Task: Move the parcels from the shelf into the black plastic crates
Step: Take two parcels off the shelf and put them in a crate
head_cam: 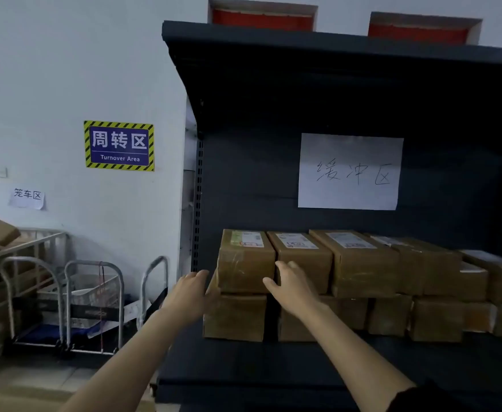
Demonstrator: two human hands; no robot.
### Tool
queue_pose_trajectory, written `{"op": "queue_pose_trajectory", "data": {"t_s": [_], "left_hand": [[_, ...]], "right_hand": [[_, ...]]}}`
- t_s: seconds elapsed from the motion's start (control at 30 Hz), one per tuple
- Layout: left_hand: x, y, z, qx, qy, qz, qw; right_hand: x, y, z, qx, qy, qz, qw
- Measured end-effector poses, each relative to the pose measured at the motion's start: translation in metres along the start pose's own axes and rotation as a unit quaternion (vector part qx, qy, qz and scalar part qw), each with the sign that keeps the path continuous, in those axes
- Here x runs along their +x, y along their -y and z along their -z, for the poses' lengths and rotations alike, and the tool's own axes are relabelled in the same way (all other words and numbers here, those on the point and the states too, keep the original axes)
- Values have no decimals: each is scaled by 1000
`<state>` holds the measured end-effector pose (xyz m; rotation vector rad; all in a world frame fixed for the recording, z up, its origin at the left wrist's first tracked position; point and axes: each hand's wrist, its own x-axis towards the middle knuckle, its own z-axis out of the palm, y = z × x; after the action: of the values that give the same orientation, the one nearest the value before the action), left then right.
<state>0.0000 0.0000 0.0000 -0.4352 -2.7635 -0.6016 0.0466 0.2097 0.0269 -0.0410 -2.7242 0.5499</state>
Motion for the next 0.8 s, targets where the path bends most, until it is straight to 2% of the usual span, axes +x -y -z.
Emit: {"op": "queue_pose_trajectory", "data": {"t_s": [0.33,0.53,0.6,0.7,0.8], "left_hand": [[43,-9,-13,-105,-8,59,993],[59,-11,-18,-212,3,85,974],[64,-11,-18,-287,8,91,954],[64,-16,-20,-422,13,96,901],[57,-18,-20,-482,-2,98,871]], "right_hand": [[27,-1,-5,15,-71,-1,997],[38,8,-6,-1,-82,-52,995],[42,10,-5,-20,-59,-57,996],[42,14,-8,12,-37,-46,998],[34,16,-10,55,-43,-35,997]]}}
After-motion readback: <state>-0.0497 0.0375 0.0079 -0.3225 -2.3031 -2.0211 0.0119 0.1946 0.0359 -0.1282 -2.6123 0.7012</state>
